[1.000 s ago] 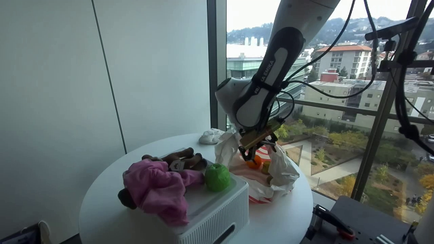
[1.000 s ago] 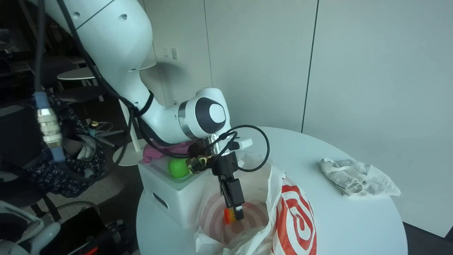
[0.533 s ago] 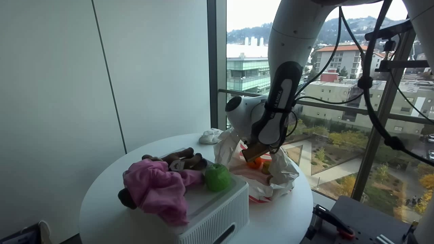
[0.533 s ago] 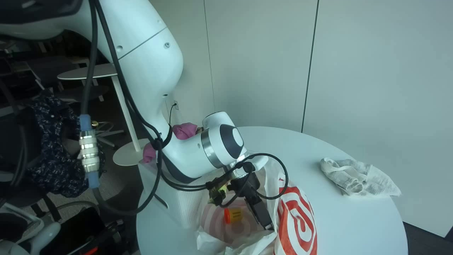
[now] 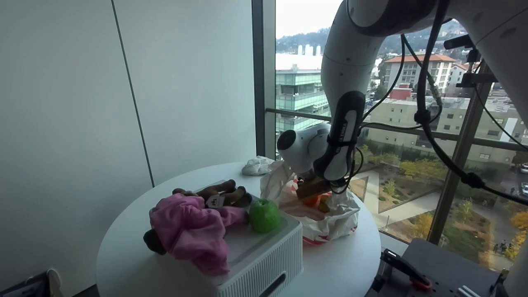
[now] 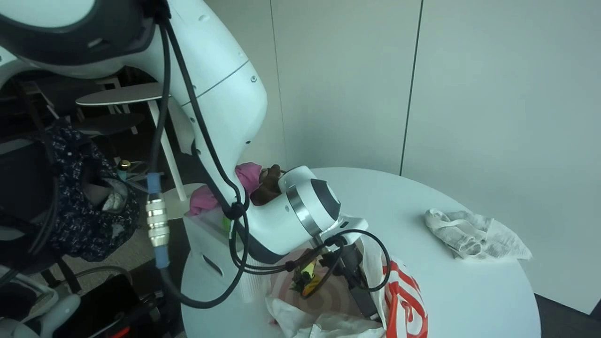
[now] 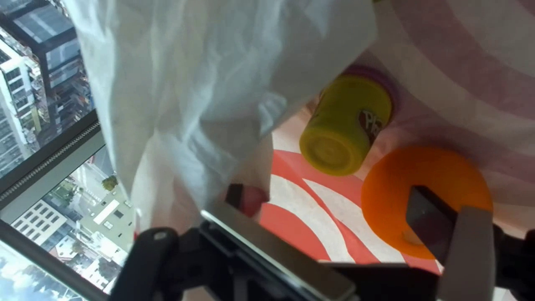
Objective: Remove some items from the plastic bag, put them on the white basket and leave the yellow container in the plastic bag
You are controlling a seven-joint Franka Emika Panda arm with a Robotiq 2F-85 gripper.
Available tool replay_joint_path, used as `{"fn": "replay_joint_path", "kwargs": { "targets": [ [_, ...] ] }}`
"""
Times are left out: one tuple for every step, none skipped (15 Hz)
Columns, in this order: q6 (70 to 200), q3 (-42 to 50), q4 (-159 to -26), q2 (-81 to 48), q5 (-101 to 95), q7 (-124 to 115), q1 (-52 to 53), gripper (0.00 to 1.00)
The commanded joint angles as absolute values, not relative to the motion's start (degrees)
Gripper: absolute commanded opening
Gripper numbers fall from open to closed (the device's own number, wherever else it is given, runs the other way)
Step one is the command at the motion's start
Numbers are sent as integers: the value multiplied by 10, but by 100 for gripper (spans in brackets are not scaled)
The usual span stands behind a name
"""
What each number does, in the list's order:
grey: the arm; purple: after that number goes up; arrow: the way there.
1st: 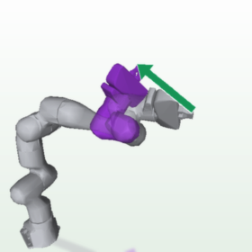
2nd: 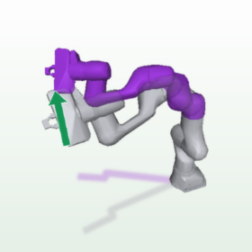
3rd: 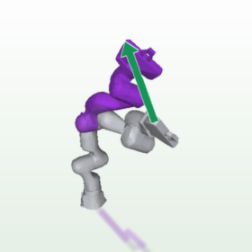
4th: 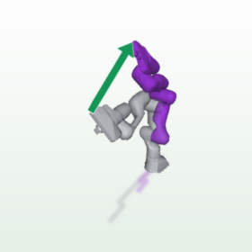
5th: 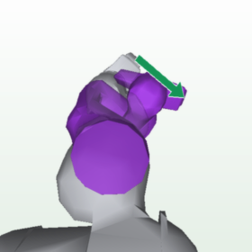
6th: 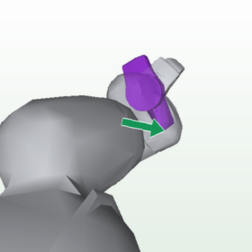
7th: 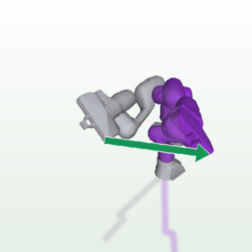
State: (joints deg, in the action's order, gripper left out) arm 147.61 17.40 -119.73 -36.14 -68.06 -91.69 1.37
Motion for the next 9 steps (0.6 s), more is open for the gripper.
{"fn": "replay_joint_path", "kwargs": {
  "targets": [
    [1471, 153, -1160, -380, -685, -968, -6, 100],
    [1473, 149, -1154, -382, -680, -977, -12, 100],
    [1473, 146, -1148, -386, -677, -985, -16, 100],
    [1473, 144, -1143, -390, -672, -991, -22, 100],
    [1475, 139, -1140, -393, -660, -992, -31, 100],
    [1477, 135, -1137, -394, -649, -995, -38, 100],
    [1480, 133, -1134, -397, -637, -996, -43, 100],
    [1484, 131, -1131, -397, -625, -998, -46, 100],
    [1486, 128, -1129, -397, -610, -999, -49, 100]
  ]
}}
